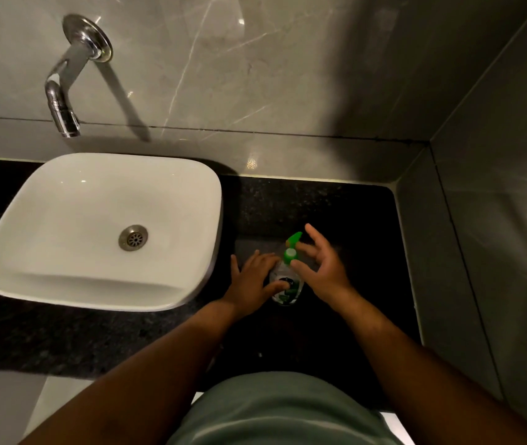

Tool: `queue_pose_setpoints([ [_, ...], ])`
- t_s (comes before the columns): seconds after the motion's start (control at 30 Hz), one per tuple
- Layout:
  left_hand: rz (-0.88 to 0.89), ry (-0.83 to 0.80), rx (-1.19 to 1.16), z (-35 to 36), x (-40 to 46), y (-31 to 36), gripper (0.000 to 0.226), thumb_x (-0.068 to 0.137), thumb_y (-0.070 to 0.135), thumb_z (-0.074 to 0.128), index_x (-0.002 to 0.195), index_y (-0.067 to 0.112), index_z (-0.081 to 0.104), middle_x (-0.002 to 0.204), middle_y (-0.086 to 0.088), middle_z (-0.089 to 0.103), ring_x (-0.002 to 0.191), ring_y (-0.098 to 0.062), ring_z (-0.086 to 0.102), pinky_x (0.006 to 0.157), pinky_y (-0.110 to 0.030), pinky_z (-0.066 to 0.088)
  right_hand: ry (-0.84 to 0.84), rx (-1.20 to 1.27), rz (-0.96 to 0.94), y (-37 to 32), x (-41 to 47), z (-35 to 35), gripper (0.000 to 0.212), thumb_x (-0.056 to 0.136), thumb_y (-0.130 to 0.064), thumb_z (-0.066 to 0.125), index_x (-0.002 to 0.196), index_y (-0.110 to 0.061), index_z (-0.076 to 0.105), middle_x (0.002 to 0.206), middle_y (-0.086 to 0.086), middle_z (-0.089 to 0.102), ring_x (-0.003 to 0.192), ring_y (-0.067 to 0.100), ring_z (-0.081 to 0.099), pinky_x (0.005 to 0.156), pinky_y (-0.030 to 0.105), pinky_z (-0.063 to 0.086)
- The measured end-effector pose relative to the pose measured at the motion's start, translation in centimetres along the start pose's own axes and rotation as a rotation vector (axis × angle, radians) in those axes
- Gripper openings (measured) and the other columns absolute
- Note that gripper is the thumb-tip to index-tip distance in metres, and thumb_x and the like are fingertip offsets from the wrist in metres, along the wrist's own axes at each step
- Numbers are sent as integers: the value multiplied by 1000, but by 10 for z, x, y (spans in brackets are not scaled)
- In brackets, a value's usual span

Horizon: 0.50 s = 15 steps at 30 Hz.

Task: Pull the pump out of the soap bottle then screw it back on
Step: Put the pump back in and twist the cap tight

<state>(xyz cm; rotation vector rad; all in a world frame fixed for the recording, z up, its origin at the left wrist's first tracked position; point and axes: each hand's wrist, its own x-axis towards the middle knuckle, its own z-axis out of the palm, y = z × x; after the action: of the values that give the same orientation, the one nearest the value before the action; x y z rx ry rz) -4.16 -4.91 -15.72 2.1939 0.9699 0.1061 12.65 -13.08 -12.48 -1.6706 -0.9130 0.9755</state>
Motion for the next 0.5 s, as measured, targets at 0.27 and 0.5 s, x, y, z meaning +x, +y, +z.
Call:
queue_pose_setpoints([
  [0.27,14,-9,-33,3,0,-2,64,77,82,37,132,50,32,151,13,33,145,-15,8,105,-57,-23,49,-70,-46,-10,3,8,72,69,-26,87,129,-28,46,113,-21,52,99,-15,51,77,3,43],
  [0.5,12,3,-11,3,2,-4,70,77,82,35,136,43,34,151,12,33,145,-16,9,105,-57,-22,24,40,-10,-9,7,4,70,77,-7,79,137,-15,45,122,4,63,108,5,63,82,17,53],
])
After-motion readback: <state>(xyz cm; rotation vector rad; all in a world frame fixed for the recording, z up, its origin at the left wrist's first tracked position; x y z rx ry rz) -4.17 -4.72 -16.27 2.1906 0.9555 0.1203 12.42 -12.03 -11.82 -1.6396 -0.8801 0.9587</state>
